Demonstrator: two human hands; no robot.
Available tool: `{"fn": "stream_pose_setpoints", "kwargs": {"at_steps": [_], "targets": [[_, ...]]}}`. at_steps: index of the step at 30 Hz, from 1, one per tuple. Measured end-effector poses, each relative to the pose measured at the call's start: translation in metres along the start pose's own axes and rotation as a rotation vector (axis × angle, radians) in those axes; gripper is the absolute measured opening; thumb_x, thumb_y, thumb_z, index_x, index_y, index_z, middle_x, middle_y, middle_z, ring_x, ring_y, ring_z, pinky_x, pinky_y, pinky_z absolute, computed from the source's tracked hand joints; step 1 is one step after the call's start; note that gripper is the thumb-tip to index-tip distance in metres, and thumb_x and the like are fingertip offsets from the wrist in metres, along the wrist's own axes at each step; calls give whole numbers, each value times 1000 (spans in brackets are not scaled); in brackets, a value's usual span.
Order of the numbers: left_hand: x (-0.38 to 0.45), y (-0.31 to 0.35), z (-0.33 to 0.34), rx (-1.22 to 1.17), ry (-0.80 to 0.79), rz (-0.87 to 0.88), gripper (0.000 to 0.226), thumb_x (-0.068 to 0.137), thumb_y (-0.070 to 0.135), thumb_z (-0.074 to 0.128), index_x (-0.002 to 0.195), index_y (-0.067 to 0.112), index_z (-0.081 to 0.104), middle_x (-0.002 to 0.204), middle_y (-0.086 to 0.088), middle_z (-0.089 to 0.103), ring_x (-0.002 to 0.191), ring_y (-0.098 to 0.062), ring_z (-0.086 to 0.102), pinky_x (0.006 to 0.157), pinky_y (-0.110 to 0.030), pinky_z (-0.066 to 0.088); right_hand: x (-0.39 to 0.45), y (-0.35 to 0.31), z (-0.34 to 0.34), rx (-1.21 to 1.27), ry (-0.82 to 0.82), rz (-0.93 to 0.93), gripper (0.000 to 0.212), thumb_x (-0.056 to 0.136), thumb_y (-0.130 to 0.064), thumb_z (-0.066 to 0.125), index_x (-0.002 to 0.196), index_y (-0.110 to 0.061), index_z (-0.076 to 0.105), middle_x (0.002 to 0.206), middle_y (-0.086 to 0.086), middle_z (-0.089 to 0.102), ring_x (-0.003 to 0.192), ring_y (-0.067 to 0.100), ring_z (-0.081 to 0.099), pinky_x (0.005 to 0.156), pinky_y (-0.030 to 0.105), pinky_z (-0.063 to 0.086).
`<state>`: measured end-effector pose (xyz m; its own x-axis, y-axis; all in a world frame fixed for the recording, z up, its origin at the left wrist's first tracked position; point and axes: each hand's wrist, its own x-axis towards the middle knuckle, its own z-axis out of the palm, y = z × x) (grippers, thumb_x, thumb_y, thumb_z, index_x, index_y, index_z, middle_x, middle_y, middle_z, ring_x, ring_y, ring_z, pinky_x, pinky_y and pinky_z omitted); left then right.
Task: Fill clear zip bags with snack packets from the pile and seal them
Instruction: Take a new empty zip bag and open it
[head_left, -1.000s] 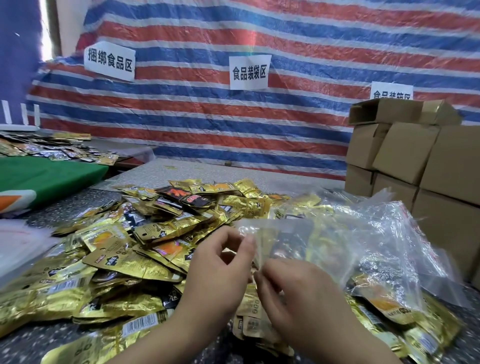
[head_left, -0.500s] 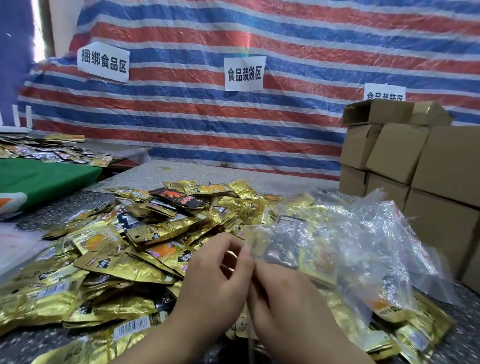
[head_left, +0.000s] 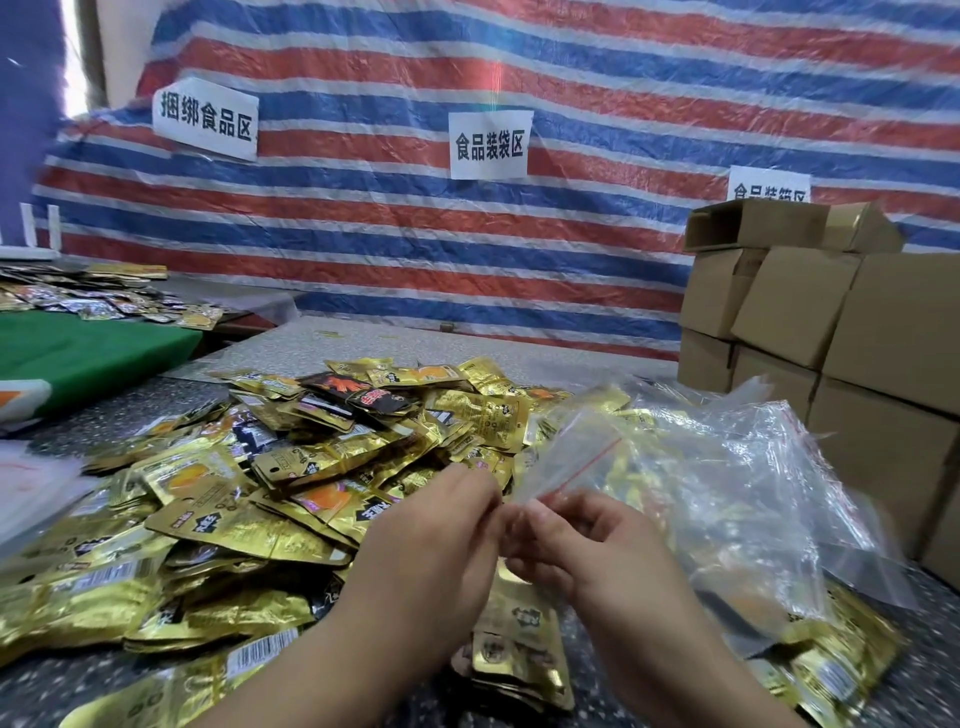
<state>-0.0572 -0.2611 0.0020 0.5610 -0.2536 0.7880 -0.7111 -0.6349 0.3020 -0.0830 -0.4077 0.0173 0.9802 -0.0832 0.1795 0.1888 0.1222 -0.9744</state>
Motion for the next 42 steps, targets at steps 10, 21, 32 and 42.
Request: {"fn": "stream_pose_setpoints", "kwargs": {"at_steps": [10, 21, 32, 42], "targets": [[3, -8, -8, -48, -237, 142, 30, 91, 59, 45, 88, 32, 57, 76, 17, 53, 65, -2, 45, 55, -17, 36, 6, -9, -17, -419, -181, -196, 13, 87, -16, 73, 78, -23, 77, 72, 5, 73, 68, 8, 64, 63, 23, 50], [2, -5, -5, -230, -320, 78, 12, 94, 28, 53, 84, 35, 55, 57, 23, 45, 56, 2, 42, 53, -17, 26, 10, -8, -24, -463, -234, -154, 20, 88, -14, 74, 71, -25, 77, 67, 1, 71, 64, 7, 61, 61, 21, 47], [2, 3, -5, -499, -365, -63, 35, 100, 12, 51, 76, 36, 57, 63, 25, 55, 57, 8, 49, 54, -5, 32, 13, -4, -24, -271, -268, -153, 17, 77, -29, 68, 63, -20, 68, 60, 9, 62, 59, 18, 56, 58, 25, 46], [15, -15, -14, -501, -67, -506, 31, 96, 32, 51, 70, 21, 64, 66, 2, 67, 46, -7, 49, 45, -24, 41, 25, -13, -54, -620, 284, -339, 27, 89, -14, 61, 65, -4, 53, 56, 14, 61, 47, 19, 61, 52, 43, 50]]}}
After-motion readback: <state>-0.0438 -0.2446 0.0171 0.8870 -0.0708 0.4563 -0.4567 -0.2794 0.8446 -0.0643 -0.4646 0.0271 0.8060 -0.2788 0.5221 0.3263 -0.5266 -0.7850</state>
